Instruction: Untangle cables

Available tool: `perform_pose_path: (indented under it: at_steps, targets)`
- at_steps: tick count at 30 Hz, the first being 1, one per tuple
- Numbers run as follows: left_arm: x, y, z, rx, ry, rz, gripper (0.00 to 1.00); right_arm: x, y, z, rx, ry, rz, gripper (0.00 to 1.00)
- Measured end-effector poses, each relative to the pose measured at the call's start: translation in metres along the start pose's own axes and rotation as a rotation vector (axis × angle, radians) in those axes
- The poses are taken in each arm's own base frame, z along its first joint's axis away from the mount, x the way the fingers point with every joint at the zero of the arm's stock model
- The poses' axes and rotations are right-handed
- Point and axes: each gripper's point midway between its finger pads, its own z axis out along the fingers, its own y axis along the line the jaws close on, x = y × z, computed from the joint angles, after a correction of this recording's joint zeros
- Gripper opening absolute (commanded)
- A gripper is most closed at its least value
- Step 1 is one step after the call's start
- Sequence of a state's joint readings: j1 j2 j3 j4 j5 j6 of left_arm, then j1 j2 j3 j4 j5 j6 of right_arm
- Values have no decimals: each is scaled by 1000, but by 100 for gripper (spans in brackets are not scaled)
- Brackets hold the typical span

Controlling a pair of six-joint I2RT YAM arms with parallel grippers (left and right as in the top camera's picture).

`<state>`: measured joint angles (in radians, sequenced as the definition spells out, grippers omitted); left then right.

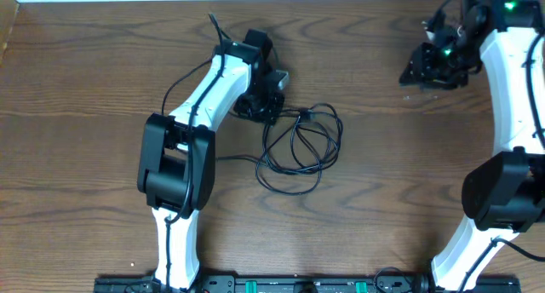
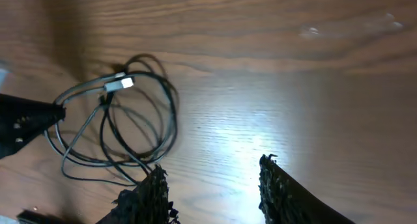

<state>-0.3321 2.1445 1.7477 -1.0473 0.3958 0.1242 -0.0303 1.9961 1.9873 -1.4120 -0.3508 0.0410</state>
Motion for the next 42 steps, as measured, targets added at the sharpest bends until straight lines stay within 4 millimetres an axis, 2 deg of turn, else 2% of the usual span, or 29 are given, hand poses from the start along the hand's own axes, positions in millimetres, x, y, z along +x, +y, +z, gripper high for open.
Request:
perform_pose_path:
  at_steps: [3,8,11,14,19,24,30,35,42]
  targets:
    - [-9,-19,-31,44,-85,31,8,-3,21,6,-30,-12,-51,44]
    - [-13,-59,-110,109,-280,81,8,-7,71,16,-118,-38,-161,47]
    - [-10,-73,-143,129,-362,68,8,-8,99,20,-176,-57,-223,51]
    - [-10,-81,-162,151,-414,36,8,-4,123,24,-215,-56,-270,52]
    - [-19,-87,-177,184,-479,-40,8,8,150,30,-249,-33,-305,53]
    - [-33,-94,-205,233,-592,-85,8,13,160,37,-263,-22,-303,53]
    - [-34,-108,-262,299,-765,-105,8,22,164,66,-274,12,-274,54]
    - [-30,-127,-300,381,-864,-98,8,28,171,86,-296,22,-257,54]
    - [-38,-158,-345,559,-978,-35,8,37,179,109,-316,32,-232,54]
